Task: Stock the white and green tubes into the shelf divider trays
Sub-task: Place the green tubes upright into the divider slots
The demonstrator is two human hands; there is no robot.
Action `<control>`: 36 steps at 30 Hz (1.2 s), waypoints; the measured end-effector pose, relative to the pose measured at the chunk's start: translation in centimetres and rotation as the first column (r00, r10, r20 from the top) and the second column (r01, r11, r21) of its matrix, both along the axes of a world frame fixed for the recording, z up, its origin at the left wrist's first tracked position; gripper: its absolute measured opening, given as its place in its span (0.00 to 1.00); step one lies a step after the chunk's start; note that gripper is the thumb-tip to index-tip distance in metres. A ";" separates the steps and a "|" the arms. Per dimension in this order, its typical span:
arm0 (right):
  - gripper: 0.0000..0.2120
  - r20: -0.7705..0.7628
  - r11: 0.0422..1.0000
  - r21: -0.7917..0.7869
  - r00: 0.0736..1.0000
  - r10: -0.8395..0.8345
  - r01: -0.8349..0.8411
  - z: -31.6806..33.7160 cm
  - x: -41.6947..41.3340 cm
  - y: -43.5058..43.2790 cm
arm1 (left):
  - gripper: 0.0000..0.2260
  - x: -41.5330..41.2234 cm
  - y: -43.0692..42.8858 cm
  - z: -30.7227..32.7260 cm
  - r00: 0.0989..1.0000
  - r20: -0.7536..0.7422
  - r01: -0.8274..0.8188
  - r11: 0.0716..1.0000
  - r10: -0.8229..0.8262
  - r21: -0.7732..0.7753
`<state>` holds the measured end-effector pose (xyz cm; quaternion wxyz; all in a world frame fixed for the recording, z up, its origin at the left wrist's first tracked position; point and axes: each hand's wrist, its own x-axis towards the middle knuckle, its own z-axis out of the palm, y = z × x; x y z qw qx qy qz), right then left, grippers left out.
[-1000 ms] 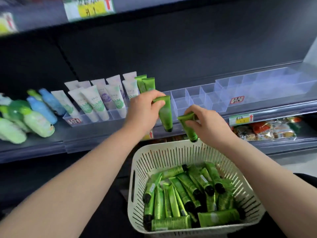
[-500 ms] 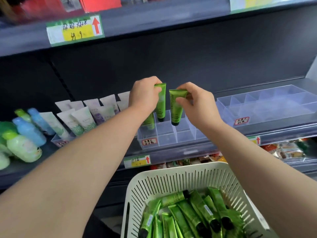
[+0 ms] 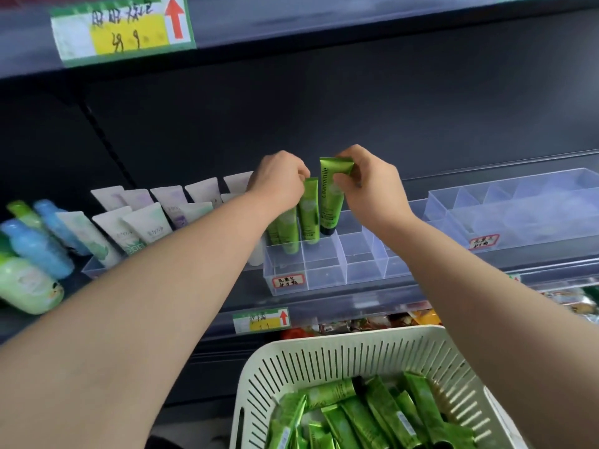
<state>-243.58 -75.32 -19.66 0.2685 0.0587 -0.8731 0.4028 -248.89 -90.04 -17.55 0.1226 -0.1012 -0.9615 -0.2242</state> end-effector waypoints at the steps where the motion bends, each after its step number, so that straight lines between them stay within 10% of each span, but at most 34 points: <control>1: 0.11 0.013 1.000 0.016 1.000 0.001 -0.002 0.1 -0.3 -0.2 | 0.14 0.0 -0.2 0.1 1.000 -0.006 -0.012 1.000 0.012 0.028; 26: 0.19 0.101 0.856 0.514 0.986 -0.134 0.063 -1.8 3.5 -0.9 | 0.15 8.1 -1.9 0.9 0.988 -0.140 0.059 0.998 -0.063 -0.038; 31: 0.16 0.082 0.723 0.690 0.988 -0.129 0.037 -2.2 7.7 0.1 | 0.14 12.2 -2.5 -0.9 0.987 -0.081 0.124 0.979 -0.139 -0.163; 36: 0.12 0.277 0.796 0.586 0.961 -0.022 -0.151 -7.3 12.0 1.4 | 0.13 15.9 -3.6 -5.9 0.983 0.085 0.176 0.965 -0.162 -0.193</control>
